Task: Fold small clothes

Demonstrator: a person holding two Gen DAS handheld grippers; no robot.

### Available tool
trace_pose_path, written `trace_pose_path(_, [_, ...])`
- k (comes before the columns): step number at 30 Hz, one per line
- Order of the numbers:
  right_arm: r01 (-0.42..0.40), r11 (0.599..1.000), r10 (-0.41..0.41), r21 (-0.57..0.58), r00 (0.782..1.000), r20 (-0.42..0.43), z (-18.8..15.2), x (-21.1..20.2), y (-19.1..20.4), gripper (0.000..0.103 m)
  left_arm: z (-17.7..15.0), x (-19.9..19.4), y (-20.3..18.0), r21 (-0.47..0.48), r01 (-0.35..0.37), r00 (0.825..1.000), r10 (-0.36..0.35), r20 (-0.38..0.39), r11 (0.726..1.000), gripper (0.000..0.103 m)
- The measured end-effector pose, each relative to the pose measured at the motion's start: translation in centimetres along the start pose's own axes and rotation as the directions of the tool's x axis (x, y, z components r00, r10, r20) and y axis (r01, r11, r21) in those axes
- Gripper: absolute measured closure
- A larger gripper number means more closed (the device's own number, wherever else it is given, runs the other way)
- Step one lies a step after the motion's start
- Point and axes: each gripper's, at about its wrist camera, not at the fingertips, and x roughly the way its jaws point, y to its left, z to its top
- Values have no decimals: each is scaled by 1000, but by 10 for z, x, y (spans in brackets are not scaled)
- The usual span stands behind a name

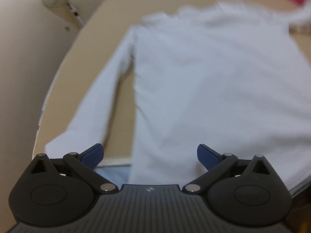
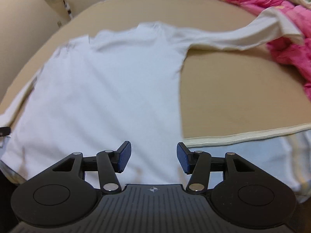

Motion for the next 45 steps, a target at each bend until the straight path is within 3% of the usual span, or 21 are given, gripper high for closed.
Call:
trace_pose_path(4, [45, 999, -46, -7, 993, -111, -33, 20, -3, 49, -37, 23, -32, 176, -75, 994, 87, -61, 982, 0])
trace_pose_path(6, [42, 999, -43, -9, 993, -108, -46, 10, -8, 49, -58, 16, -31, 209, -98, 994, 104, -21, 973, 0])
trace_pose_path(8, [41, 998, -32, 53, 986, -165, -47, 2, -17, 48, -72, 9, -23, 216, -94, 994, 103, -30, 972, 0])
trace_pose_path(10, [51, 994, -31, 94, 978, -205, -47, -4, -24, 48, -79, 3, -9, 192, -101, 992, 113, -56, 976, 0])
trace_pose_path(14, [48, 993, -33, 110, 991, -133, -42, -30, -23, 42, -76, -6, 42, 35, -136, 987, 139, -81, 990, 0])
trace_pose_path(17, [65, 994, -57, 83, 994, -91, -35, -40, -15, 38, -67, -6, 83, -71, -172, 983, 166, -83, 983, 0])
trace_pose_path(19, [66, 996, -62, 58, 995, -77, -32, -41, -7, 38, -62, 0, 110, -102, -206, 977, 198, -84, 973, 0])
trace_pose_path(21, [64, 997, -62, 32, 995, -85, -27, -38, 0, 37, -58, 11, 128, -100, -176, 982, 167, -92, 979, 0])
trace_pose_path(25, [73, 997, -72, 5, 991, -116, -24, -28, 19, 37, -49, 44, 135, 14, -133, 984, 133, -121, 991, 0])
trace_pose_path(28, [80, 996, -84, -30, 987, -138, -21, -22, 35, 37, -43, 61, 125, 168, -113, 990, 126, -70, 979, 2])
trace_pose_path(29, [83, 996, -89, -43, 985, -146, -20, -19, 41, 37, -39, 68, 123, 201, -106, 990, 122, -68, 974, 24])
trace_pose_path(30, [85, 995, -93, -55, 984, -153, -19, -18, 46, 37, -31, 76, 124, 215, -97, 988, 120, -98, 972, 78])
trace_pose_path(31, [87, 994, -97, -68, 982, -161, -17, -16, 50, 37, -22, 83, 130, 199, -93, 983, 122, -138, 976, 97])
trace_pose_path(33, [87, 992, -101, -94, 982, -158, -12, -15, 59, 37, -3, 79, 156, 126, -145, 983, 157, -92, 981, 98])
trace_pose_path(35, [89, 989, -106, -115, 983, -148, -6, -14, 66, 37, 15, 72, 191, 64, -223, 973, 226, -49, 973, 98])
trace_pose_path(39, [79, 988, -100, -135, 983, -154, 5, -2, 76, 37, 50, 76, 275, -103, -362, 931, 355, -85, 926, 98])
trace_pose_path(41, [68, 987, -91, -146, 983, -161, 8, 4, 82, 37, 67, 82, 303, -173, -362, 930, 342, -135, 916, 98])
trace_pose_path(45, [36, 987, -61, -154, 985, -163, 12, 8, 88, 37, 105, 96, 323, -269, -271, 944, 202, -260, 924, 98])
